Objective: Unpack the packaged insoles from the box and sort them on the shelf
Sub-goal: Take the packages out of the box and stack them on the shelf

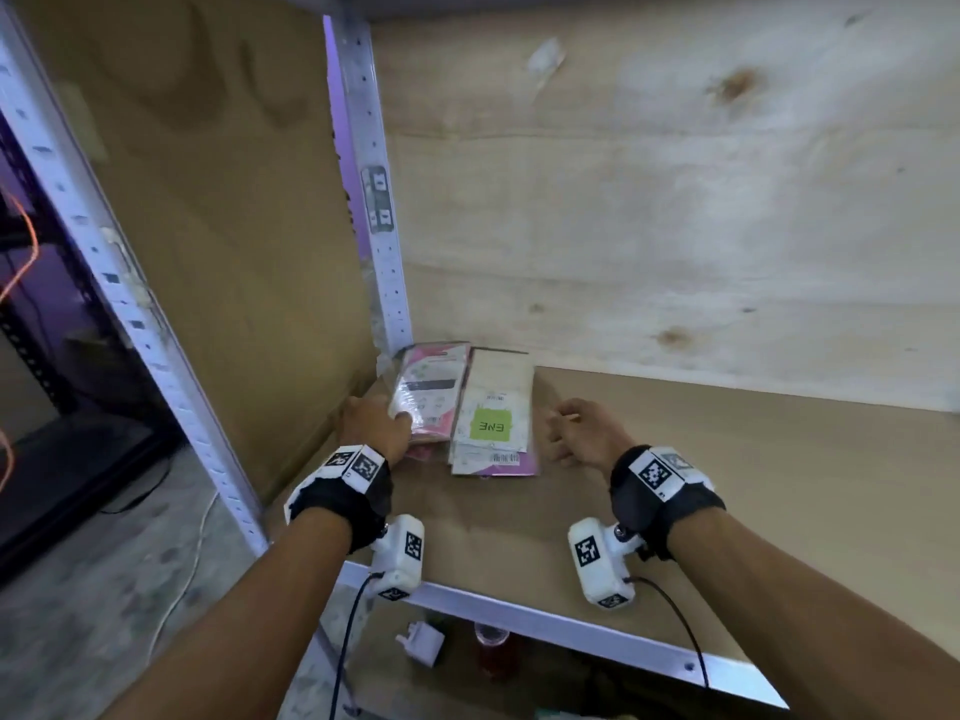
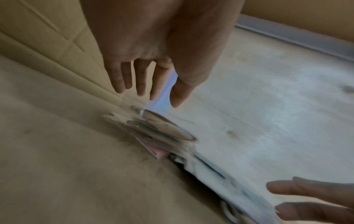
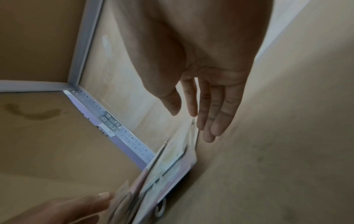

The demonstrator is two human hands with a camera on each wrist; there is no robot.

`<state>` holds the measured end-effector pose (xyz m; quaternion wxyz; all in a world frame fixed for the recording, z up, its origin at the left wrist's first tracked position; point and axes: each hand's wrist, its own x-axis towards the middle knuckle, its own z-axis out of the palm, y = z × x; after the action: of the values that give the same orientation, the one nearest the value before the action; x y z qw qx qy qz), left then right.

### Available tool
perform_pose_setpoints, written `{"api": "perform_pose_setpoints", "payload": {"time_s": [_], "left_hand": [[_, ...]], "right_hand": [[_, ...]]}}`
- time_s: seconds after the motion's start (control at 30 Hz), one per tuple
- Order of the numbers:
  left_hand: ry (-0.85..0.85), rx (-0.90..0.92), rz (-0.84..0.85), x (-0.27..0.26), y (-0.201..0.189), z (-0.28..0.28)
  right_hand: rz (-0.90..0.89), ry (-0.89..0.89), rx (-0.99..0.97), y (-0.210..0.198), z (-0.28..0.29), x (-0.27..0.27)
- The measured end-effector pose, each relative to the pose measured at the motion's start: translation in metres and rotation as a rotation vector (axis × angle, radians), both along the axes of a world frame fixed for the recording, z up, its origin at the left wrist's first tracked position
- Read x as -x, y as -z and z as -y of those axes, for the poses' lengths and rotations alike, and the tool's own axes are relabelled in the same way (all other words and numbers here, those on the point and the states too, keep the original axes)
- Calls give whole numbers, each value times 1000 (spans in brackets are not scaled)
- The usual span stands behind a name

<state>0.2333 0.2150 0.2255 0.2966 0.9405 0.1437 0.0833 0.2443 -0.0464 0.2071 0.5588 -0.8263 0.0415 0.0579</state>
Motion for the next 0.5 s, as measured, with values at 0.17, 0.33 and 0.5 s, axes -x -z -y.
{"api": "perform_pose_setpoints", "payload": {"time_s": [0.17, 0.33, 0.5], "left_hand": [[158, 144, 226, 60, -9, 46], [368, 350, 273, 121, -3, 94], [420, 372, 213, 187, 25, 133]], "right_hand": [[-38, -62, -21, -4, 28, 63], [-67, -94, -78, -17, 56, 143], [-79, -141, -20, -10, 82, 232]]}}
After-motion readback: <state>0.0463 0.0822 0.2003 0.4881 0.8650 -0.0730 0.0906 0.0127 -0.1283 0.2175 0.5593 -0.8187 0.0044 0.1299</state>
